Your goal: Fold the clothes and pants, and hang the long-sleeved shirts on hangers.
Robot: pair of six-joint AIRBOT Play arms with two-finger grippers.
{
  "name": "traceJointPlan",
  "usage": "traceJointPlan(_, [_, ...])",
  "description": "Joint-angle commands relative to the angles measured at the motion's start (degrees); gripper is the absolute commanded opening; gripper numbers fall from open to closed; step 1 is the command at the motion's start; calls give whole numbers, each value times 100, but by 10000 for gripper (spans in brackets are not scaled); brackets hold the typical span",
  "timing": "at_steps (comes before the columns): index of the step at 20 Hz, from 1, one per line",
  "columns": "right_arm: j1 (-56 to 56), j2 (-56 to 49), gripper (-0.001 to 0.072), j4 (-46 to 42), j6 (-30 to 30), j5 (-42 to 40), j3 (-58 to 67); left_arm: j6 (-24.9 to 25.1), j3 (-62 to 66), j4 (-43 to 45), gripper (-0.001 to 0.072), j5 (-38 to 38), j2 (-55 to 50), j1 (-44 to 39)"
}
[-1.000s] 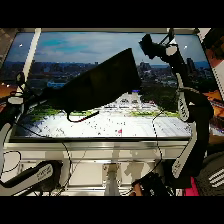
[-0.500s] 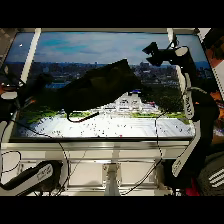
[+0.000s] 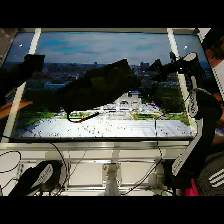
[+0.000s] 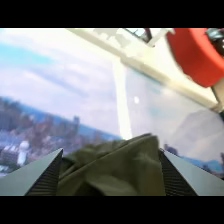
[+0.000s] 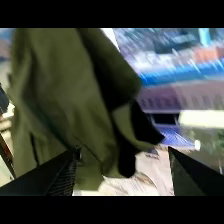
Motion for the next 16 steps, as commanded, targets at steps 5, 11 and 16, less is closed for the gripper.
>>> traceJointPlan(5, [509, -420, 663, 20, -7, 122, -7, 26, 28, -35, 656, -173, 245, -98])
traceJointPlan(11, [896, -590, 662, 149, 11, -372, -4, 26, 28, -35, 656, -214, 245, -122])
traceJointPlan(16, [1060, -535, 110, 450, -219, -968, 46, 24, 28, -37, 655, -328, 245, -122])
